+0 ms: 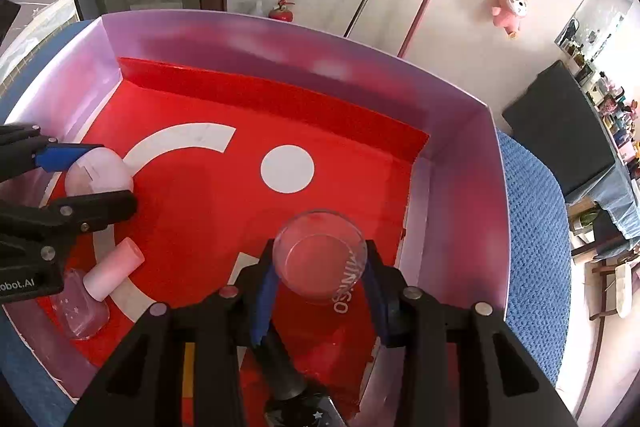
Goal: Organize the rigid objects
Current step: 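Carry the lid and earbud case into the pink box and lower them, then open both tools and lift them out of the box over the table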
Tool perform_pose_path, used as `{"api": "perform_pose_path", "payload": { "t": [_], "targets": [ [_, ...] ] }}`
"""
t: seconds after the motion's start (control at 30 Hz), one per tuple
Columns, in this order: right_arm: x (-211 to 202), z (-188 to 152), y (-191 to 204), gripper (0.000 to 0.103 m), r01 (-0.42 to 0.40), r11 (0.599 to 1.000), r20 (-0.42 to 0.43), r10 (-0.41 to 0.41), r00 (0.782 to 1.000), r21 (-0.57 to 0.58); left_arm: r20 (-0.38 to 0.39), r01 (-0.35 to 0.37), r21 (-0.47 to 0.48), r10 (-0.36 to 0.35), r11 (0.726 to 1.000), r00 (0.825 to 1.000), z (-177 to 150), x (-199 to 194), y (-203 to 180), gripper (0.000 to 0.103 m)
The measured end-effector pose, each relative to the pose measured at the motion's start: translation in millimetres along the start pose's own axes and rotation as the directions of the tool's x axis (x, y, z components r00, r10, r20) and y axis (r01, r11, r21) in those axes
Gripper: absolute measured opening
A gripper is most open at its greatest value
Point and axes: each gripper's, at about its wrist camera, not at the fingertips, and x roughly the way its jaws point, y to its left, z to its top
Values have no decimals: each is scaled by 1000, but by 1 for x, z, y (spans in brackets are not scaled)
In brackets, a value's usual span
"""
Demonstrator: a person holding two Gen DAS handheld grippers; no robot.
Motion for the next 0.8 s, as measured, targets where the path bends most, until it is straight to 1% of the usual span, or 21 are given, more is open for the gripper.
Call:
{"api": "perform_pose_path", "payload": {
  "t": [0.17,0.3,0.43,0.57,0.67,0.73,0.8],
  "targets": [
    [1,1,2,42,1,1000,-1,-1,1000,0,4,-15,10,15,1000,1000,-3,0,-4,52],
    [1,2,0,43,5,1000,-1,-5,1000,-5,-2,-1,-3,1,1000,1000,-3,-1,-2,53],
    [0,1,-2,44,9,1000,1,-9,1000,-6,-1,19,-34,-19,999,1000,-3,-2,2,59],
    [0,1,-2,45,12,1000,1,-12,1000,-7,16,25,-44,-24,999,1000,-3,-6,4,59],
    [-1,-2,-1,49,14,1000,7,-14,1000,-20,26,13,-39,-12,999,1000,-3,-11,2,60],
    [-4,-2,-1,51,20,999,11,-20,1000,-26,42,11,-30,-9,999,999,-2,-16,-2,64],
    [-6,-1,-1,54,24,999,17,-24,1000,-27,67,-5,-22,6,1000,998,-2,-22,-4,65]
  ]
}}
